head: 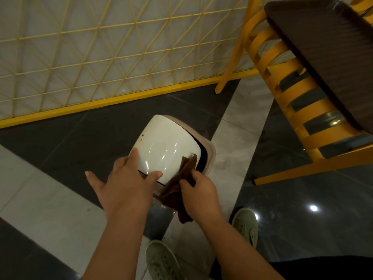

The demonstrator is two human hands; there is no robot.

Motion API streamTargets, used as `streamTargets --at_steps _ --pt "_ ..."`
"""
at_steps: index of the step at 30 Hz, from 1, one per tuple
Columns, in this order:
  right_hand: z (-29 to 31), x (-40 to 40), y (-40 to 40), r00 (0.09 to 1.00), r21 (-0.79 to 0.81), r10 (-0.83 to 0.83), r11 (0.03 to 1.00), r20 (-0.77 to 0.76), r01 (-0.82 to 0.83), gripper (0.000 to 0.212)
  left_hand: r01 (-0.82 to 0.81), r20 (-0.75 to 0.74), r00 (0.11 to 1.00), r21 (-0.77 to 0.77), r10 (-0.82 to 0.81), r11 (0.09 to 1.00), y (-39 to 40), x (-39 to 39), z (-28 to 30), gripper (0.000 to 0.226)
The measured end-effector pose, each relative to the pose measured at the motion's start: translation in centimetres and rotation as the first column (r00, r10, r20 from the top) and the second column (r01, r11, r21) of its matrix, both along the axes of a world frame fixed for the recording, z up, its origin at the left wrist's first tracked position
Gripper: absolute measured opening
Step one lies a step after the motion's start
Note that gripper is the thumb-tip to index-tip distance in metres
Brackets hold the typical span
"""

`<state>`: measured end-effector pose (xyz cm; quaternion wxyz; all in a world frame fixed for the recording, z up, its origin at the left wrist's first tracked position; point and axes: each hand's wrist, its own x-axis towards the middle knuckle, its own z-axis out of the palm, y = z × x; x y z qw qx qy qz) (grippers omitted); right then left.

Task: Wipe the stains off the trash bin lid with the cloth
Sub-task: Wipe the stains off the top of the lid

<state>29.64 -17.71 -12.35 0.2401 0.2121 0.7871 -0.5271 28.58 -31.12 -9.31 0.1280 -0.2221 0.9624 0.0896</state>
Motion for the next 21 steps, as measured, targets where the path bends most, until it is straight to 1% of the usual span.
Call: streamTargets --at_steps 2,4,6,8,9,10,12,13,14,16,17,18,21 --pt "-0.6 -1.3 0.2 0.993 0.114 0.000 0.993 -0.117 0.013 0.039 -0.006 0.004 1.000 0.008 0.006 1.000 0.1 0.0 0.1 0.073" --pt "-1.5 -2.2 0.2 0.969 0.237 0.043 0.971 -0.244 0.017 0.045 -0.011 0.010 1.000 0.014 0.011 1.000 0.0 0.0 0.1 0.073" --pt "-1.7 -1.4 0.2 0.927 0.324 0.178 0.944 -0.331 -0.066 0.049 -0.009 0.013 1.000 0.013 0.008 1.000 -0.1 0.0 0.1 0.072" --pt "-1.5 0.7 0.8 0.864 0.377 0.364 0.898 -0.348 -0.227 0.051 -0.005 0.018 1.000 0.010 0.005 1.000 -0.3 -0.2 0.2 0.072" --pt "-1.5 2.0 1.3 0.813 0.404 0.458 0.862 -0.360 -0.307 0.052 -0.004 0.021 1.000 0.010 0.004 1.000 -0.4 -0.2 0.2 0.072" --pt "-1.6 3.0 2.1 0.751 0.444 0.553 0.810 -0.361 -0.383 0.053 -0.002 0.020 1.000 0.013 0.002 1.000 -0.4 -0.1 0.2 0.072" --pt "-2.3 3.5 3.9 0.628 0.590 0.729 0.642 -0.272 -0.490 0.060 -0.001 0.009 1.000 0.032 0.001 0.999 -0.6 0.1 0.2 0.071" --pt "-3.0 3.1 4.9 0.605 0.657 0.764 0.578 -0.225 -0.485 0.062 -0.003 0.004 1.000 0.045 0.003 0.999 -0.6 0.2 0.1 0.071" --pt "-3.5 2.6 5.8 0.628 0.697 0.758 0.548 -0.179 -0.463 0.065 -0.006 -0.001 1.000 0.057 0.006 0.998 -0.6 0.3 0.1 0.071" --pt "-4.1 1.4 6.9 0.719 0.731 0.682 0.558 -0.134 -0.393 0.077 -0.008 -0.011 1.000 0.070 0.009 0.998 -0.6 0.3 0.0 0.071" --pt "-4.1 1.2 6.8 0.741 0.735 0.662 0.556 -0.108 -0.389 0.082 -0.010 -0.011 1.000 0.069 0.011 0.998 -0.5 0.2 0.0 0.072" --pt "-3.9 1.3 6.2 0.733 0.729 0.674 0.547 -0.092 -0.411 0.083 -0.012 -0.007 1.000 0.065 0.012 0.998 -0.5 0.2 0.1 0.072" --pt "-4.3 3.7 4.5 0.616 0.665 0.780 0.520 -0.113 -0.536 0.076 -0.004 -0.008 1.000 0.057 0.005 0.998 -0.5 0.1 0.2 0.072"
